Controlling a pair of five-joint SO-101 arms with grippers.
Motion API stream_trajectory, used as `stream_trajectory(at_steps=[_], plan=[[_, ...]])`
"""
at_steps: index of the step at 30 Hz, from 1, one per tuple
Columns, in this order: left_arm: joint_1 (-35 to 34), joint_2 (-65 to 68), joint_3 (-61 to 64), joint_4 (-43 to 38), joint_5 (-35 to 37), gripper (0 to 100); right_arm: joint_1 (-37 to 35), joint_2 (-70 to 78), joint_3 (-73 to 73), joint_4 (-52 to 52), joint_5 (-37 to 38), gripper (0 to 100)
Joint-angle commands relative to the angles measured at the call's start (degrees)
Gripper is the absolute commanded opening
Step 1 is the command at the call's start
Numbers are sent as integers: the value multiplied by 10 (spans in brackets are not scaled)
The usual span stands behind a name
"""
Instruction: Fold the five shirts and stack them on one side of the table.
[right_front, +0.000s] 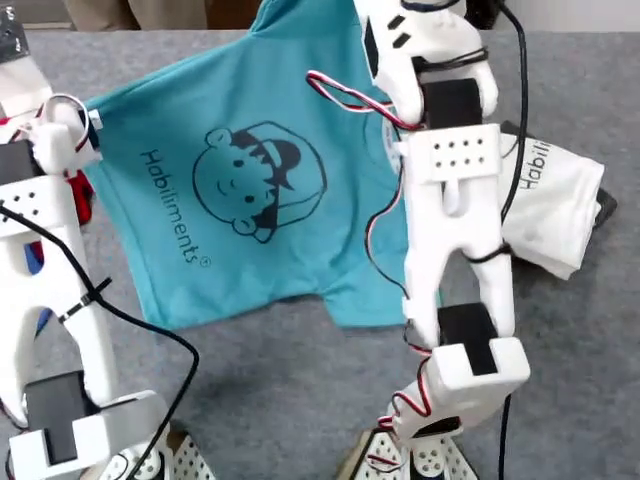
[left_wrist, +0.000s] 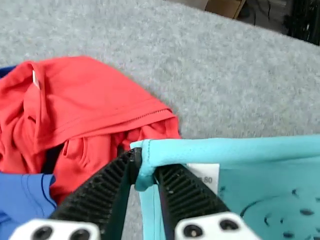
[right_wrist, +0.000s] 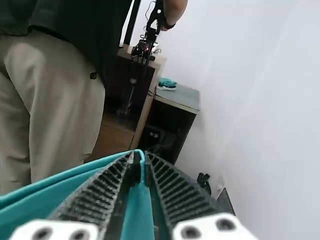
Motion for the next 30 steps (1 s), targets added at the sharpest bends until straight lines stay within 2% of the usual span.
stream_trajectory(at_steps=[1, 5, 12, 17, 21, 24, 30], plan=[[9, 0, -42, 42, 3, 18, 16, -4, -52, 47, -5, 3], [8, 0, -41, 91, -6, 18, 16, -5, -82, 139, 17, 4], [8, -1, -39, 173, -86, 18, 16, -5, -140, 350, 144, 4], [10, -2, 17, 179, -124, 18, 16, -5, -188, 511, 250, 4], [11, -2, 78, 176, -147, 18, 24, -5, -216, 649, 389, 4], [11, -2, 124, 176, -171, 18, 38, -5, -219, 698, 399, 4], [25, -5, 229, 164, -202, 18, 94, -6, -212, 702, 404, 4]])
